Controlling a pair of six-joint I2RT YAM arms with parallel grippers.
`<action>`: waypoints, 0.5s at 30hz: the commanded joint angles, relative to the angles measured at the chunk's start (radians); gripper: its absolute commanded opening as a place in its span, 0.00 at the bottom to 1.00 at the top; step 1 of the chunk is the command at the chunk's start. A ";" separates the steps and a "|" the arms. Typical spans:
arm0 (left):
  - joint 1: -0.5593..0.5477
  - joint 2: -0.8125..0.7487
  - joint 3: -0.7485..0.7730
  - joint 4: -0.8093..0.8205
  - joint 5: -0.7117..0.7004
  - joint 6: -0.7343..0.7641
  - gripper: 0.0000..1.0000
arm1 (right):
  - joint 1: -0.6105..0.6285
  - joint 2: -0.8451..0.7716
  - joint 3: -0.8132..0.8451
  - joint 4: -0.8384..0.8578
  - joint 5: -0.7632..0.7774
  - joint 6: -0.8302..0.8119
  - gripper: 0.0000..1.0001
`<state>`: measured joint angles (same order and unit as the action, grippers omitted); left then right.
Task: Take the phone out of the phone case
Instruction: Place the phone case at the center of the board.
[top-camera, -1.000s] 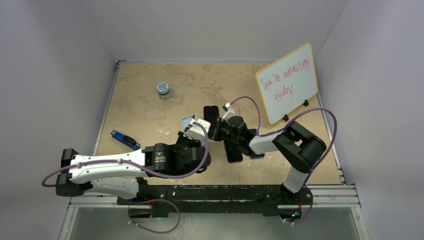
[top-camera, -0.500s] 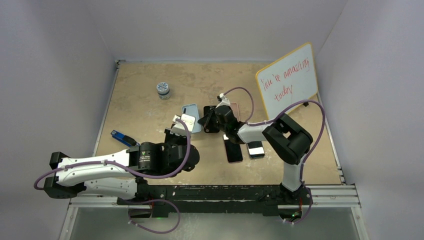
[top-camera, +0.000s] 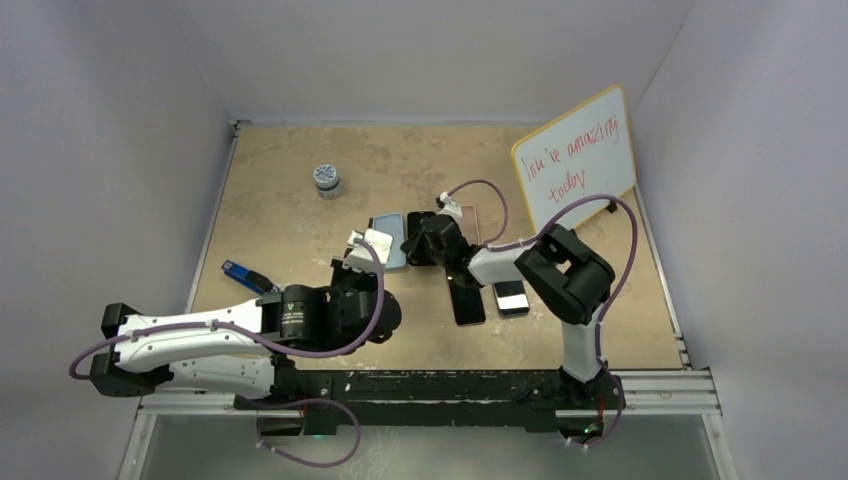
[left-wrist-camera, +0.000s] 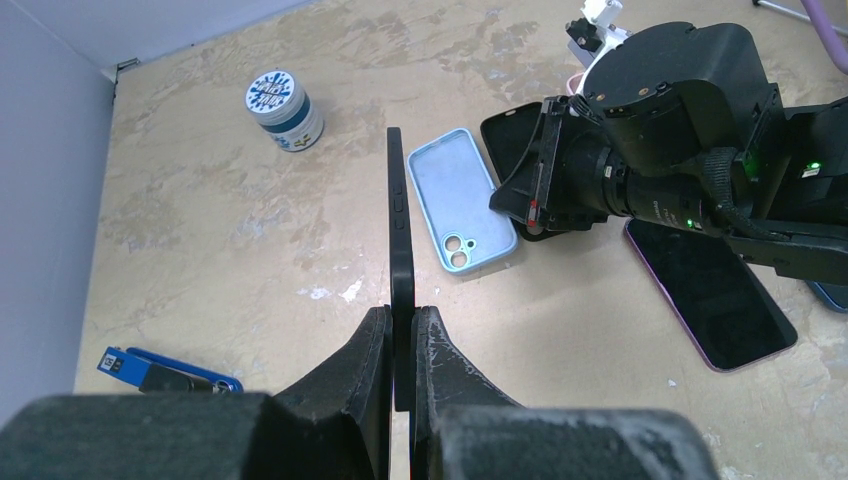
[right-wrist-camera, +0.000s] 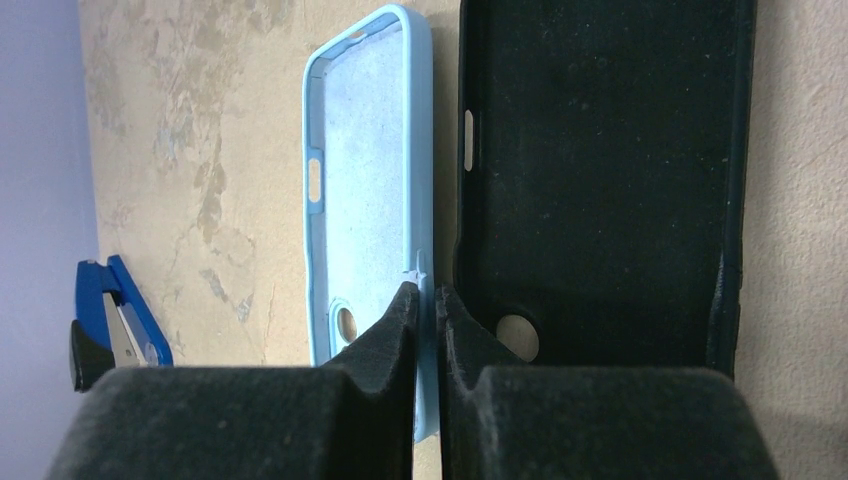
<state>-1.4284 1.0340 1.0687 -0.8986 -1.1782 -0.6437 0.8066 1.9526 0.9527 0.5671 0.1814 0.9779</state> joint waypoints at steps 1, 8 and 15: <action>-0.004 0.003 0.003 0.043 -0.058 0.002 0.00 | 0.015 -0.024 -0.007 0.008 0.084 0.057 0.10; -0.004 0.021 -0.012 0.075 -0.038 0.025 0.00 | 0.026 -0.103 -0.057 0.015 0.088 0.035 0.38; -0.001 0.043 -0.051 0.180 0.023 0.091 0.00 | 0.026 -0.251 -0.185 0.119 -0.024 -0.040 0.62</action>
<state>-1.4281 1.0714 1.0309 -0.8299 -1.1572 -0.6159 0.8295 1.7981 0.8314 0.5995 0.2008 0.9924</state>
